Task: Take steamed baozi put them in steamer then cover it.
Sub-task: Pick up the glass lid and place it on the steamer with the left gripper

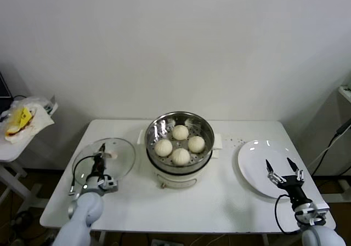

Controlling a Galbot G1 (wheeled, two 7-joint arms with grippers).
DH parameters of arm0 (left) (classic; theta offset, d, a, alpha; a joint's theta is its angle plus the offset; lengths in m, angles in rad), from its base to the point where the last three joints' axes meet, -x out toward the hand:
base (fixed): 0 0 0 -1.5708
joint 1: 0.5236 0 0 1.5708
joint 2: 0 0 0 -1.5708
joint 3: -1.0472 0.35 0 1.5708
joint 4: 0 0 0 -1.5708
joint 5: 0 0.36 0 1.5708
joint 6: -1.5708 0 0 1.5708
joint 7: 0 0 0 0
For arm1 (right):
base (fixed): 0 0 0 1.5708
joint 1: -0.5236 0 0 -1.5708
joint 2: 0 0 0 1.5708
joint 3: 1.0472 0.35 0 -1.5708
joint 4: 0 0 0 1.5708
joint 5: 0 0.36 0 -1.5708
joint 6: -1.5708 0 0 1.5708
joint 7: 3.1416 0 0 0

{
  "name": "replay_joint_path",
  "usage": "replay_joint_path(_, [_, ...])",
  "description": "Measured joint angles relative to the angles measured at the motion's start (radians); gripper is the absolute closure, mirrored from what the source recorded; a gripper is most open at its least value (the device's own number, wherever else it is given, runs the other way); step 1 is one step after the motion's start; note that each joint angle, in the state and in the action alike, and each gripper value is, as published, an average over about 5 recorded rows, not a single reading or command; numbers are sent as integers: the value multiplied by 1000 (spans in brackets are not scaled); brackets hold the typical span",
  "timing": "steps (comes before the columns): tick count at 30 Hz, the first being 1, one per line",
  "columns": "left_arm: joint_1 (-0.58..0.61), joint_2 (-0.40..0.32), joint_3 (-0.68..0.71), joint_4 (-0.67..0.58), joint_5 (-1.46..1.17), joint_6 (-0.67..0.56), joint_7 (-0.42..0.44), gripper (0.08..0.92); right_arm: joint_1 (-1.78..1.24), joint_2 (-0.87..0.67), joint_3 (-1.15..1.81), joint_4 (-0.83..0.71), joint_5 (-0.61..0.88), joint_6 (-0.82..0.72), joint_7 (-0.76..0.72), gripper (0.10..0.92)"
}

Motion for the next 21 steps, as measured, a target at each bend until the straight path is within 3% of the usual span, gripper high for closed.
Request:
replay_joint_path(13, [144,123,-20,-339,-41,171,-28,849,40,-40,-21,-33,-12,0,7,203])
replay_joint_path(21, [152,239,34,-532,-64,291,13,849,64,-63,-40,-54,-22,2,7,203])
